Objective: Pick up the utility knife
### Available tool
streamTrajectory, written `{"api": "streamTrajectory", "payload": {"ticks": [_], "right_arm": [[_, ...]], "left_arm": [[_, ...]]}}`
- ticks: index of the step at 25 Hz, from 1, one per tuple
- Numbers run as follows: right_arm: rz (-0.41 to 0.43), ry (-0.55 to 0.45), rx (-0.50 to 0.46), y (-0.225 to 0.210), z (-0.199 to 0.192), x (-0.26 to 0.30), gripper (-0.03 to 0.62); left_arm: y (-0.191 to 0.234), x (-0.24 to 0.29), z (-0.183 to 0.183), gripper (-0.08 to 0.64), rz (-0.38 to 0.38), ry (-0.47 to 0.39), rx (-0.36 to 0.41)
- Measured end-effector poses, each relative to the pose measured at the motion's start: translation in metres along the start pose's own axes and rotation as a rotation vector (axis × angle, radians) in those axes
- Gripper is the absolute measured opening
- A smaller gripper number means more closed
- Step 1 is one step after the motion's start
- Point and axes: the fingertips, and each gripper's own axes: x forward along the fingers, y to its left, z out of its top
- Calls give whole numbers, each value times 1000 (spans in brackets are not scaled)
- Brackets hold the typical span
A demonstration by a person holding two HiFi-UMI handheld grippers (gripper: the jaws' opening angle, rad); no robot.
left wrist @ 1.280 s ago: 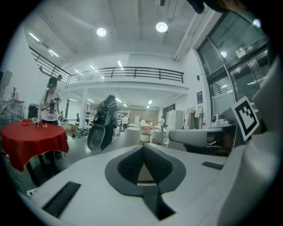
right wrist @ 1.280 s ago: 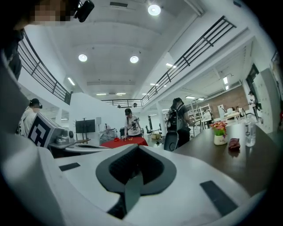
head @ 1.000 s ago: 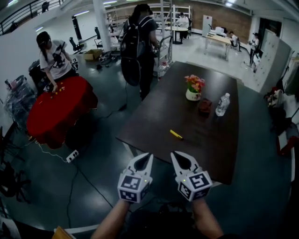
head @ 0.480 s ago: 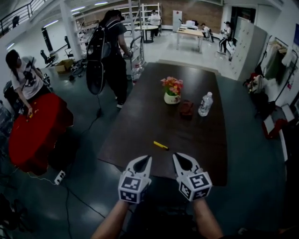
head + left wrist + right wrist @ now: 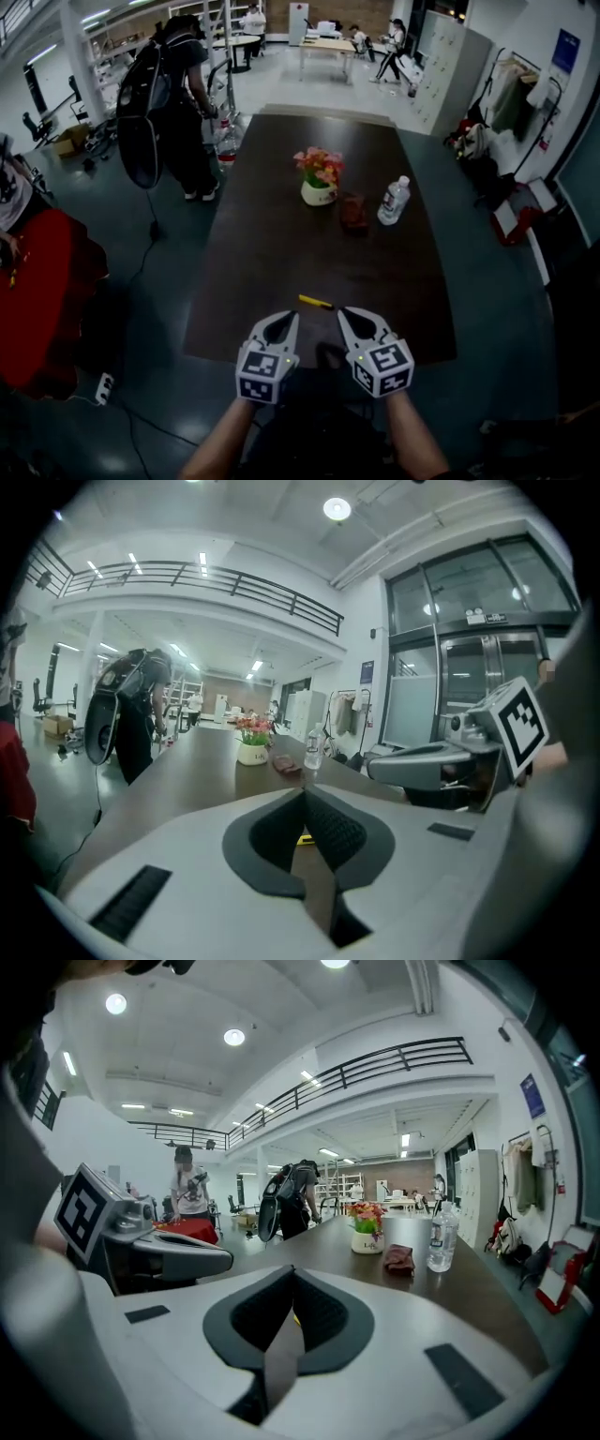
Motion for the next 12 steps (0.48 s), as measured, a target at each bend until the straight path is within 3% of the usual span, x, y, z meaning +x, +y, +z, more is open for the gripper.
{"api": "streamTrajectory", "payload": {"ticks": [5,12], "right_arm": [[-23,35,7,0,-6,19,12],[16,49,0,-8,-9,35,19]], "left_arm": [[13,10,-7,6,-35,31,-10],[17,23,-11,6,-16,51,-26]]}}
